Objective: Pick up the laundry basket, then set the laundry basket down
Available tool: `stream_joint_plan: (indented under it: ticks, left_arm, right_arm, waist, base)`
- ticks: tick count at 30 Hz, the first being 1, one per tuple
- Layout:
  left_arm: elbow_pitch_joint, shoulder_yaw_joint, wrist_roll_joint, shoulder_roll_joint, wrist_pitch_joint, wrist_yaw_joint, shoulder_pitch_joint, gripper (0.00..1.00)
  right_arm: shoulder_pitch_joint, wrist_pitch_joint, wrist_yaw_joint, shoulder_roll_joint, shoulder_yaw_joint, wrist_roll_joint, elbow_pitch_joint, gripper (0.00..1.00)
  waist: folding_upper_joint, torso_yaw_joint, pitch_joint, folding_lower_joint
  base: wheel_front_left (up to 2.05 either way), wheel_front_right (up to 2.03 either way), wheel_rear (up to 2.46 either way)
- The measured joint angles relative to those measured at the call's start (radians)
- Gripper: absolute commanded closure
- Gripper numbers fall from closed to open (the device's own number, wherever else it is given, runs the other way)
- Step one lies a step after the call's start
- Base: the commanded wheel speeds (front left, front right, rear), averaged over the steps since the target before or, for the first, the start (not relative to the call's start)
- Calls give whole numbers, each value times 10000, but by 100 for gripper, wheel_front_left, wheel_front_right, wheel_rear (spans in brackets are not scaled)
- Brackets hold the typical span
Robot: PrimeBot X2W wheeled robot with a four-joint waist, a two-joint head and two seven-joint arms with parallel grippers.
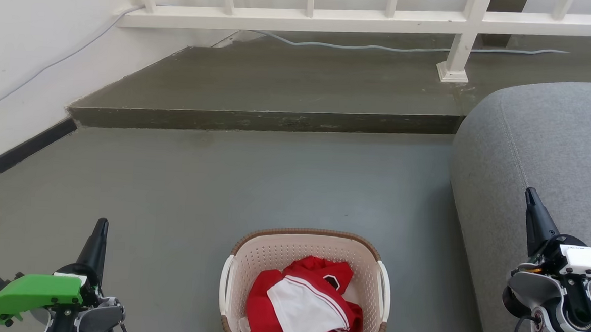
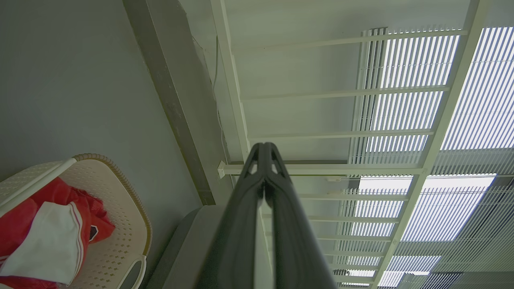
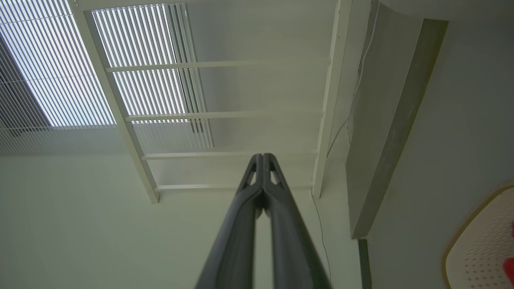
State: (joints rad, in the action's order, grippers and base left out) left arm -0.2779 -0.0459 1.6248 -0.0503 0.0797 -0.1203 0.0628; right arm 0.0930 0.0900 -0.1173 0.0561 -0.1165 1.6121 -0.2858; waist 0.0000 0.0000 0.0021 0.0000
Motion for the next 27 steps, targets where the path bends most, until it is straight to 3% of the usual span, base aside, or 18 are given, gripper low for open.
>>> stream_joint_plan:
  ticks: [27]
  left_arm:
    - [2,-25,0,0,2,0,0,100]
  right_arm:
    - [-1,2,0,-4,-10,0,15,100]
  waist:
    - [0,0,1,0]
  base:
    - [0,0,0]
